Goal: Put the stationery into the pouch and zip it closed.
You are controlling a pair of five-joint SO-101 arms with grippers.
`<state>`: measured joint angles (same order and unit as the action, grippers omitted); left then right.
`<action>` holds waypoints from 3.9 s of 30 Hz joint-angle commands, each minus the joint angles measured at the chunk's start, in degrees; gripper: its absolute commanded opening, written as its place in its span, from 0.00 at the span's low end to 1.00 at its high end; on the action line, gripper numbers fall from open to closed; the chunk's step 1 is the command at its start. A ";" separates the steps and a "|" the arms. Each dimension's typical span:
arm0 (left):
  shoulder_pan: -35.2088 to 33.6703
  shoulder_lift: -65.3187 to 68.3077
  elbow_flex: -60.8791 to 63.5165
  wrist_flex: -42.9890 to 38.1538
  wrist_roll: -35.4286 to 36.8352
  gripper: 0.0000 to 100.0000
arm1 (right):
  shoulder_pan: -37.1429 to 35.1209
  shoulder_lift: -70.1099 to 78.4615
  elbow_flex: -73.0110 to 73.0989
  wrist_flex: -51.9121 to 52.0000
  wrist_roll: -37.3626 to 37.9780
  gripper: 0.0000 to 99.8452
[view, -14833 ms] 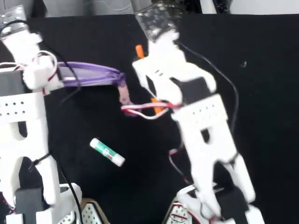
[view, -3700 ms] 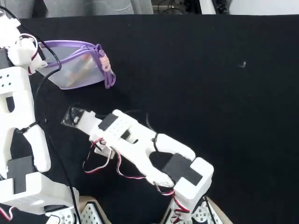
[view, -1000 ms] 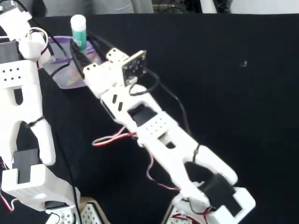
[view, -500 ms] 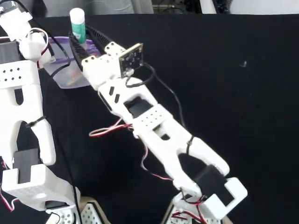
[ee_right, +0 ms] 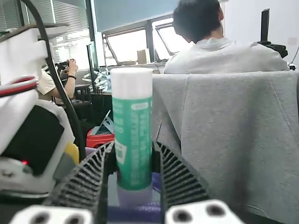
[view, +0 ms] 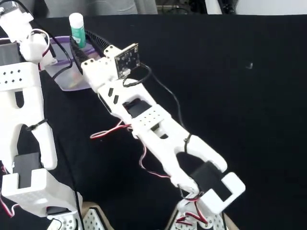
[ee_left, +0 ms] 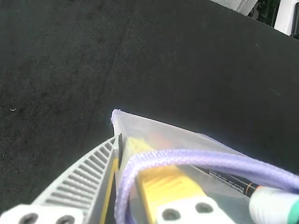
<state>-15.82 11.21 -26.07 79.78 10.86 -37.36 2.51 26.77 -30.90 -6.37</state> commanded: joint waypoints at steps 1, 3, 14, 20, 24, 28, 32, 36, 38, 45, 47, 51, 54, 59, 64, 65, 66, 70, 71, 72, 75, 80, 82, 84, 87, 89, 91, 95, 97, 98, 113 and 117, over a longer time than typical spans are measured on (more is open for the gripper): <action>-0.57 4.31 2.51 -0.62 0.53 0.03 | 0.88 -0.04 -2.51 -0.35 -0.35 0.09; -0.48 4.40 2.51 -0.62 0.53 0.03 | 0.88 -0.04 -2.51 -0.26 -0.35 0.17; -0.84 4.66 2.77 -0.62 0.53 0.03 | 1.05 -0.31 -1.98 -0.35 -0.26 0.26; -0.57 4.66 2.59 -0.53 0.53 0.03 | 1.49 -6.90 1.10 0.00 -0.26 0.26; -0.75 4.13 1.98 -0.62 0.53 0.03 | 0.79 -14.37 3.30 6.86 -0.26 0.26; -0.84 4.40 -3.91 3.43 2.02 0.03 | -0.70 -20.88 3.03 16.26 -0.26 0.26; -1.45 4.75 -8.31 7.30 4.57 0.03 | -0.26 -24.40 3.03 19.87 -0.09 0.26; -1.80 4.84 -6.73 7.03 4.48 0.03 | 0.97 -25.27 2.95 22.51 5.19 0.26; -1.80 4.84 -5.85 7.03 4.48 0.03 | 1.23 -25.45 2.77 24.26 8.70 0.26; -1.80 4.84 -5.58 7.03 4.48 0.03 | 4.04 -28.26 -0.31 42.37 18.29 0.26; -1.80 4.84 -5.58 7.03 4.40 0.03 | 5.36 -28.62 -0.31 47.30 18.99 0.26; -1.80 4.84 -5.58 7.03 4.40 0.03 | 8.88 -28.70 3.30 51.25 18.64 0.26; -1.71 4.84 -5.14 7.03 3.16 0.03 | 9.14 -28.35 8.66 48.18 19.16 0.26; -1.45 4.84 -4.35 7.03 3.08 0.03 | 6.33 -28.09 19.21 32.35 19.34 0.26; -1.45 4.84 -4.35 7.12 2.99 0.03 | 3.78 -21.76 18.77 26.99 20.31 0.26; -1.45 4.84 -4.35 7.12 2.99 0.03 | 3.78 -19.65 17.63 26.46 20.31 0.26; -1.45 4.84 -4.35 7.12 3.08 0.03 | 3.69 -17.45 16.31 26.02 20.31 0.26; -1.45 4.84 -4.35 7.12 3.08 0.03 | 3.69 -10.42 12.44 22.86 20.31 0.26; -1.45 4.84 -4.35 7.12 3.16 0.03 | 3.69 -9.10 12.26 21.36 20.31 0.26; -1.45 4.84 -4.35 7.12 3.16 0.03 | 3.69 -8.13 12.18 19.69 20.31 0.26; -1.45 4.84 -4.35 7.12 3.16 0.03 | 4.04 -6.55 12.70 15.21 20.31 0.19; -1.45 4.84 -4.35 7.12 3.16 0.03 | 4.92 -6.46 17.27 5.10 20.31 0.06; -1.45 4.84 -4.35 7.12 3.16 0.03 | 4.92 -6.46 19.30 1.41 20.66 0.06; -1.45 4.84 -3.82 7.03 3.16 0.03 | 4.75 -6.46 20.44 -0.79 20.75 0.09; -1.36 4.84 -3.47 7.03 3.25 0.03 | 4.75 -6.46 20.53 -1.05 20.75 0.13; -1.36 4.84 -3.47 7.03 3.25 0.03 | 4.92 -6.46 20.44 -1.05 20.75 0.13; -1.36 4.84 -3.47 7.03 3.25 0.03 | 5.01 -6.46 20.44 -1.05 20.75 0.12; -1.36 4.84 -3.47 7.03 3.25 0.03 | 6.33 -6.46 20.53 -0.97 20.75 0.01; -1.36 4.84 -3.47 7.03 2.99 0.03 | 7.21 -6.73 20.53 -0.97 20.75 0.02; -1.36 4.84 -3.47 7.03 2.99 0.03 | 7.30 -7.34 20.70 -0.97 20.75 0.01; 2.42 4.13 -10.86 10.64 2.90 0.20 | 8.44 -17.27 10.95 29.89 20.40 0.01; 6.81 4.13 -15.60 12.57 2.90 0.20 | 8.88 -15.25 9.36 29.89 20.40 0.01</action>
<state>-14.42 13.49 -37.85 90.33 14.46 -29.54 -12.70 40.57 -1.36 13.85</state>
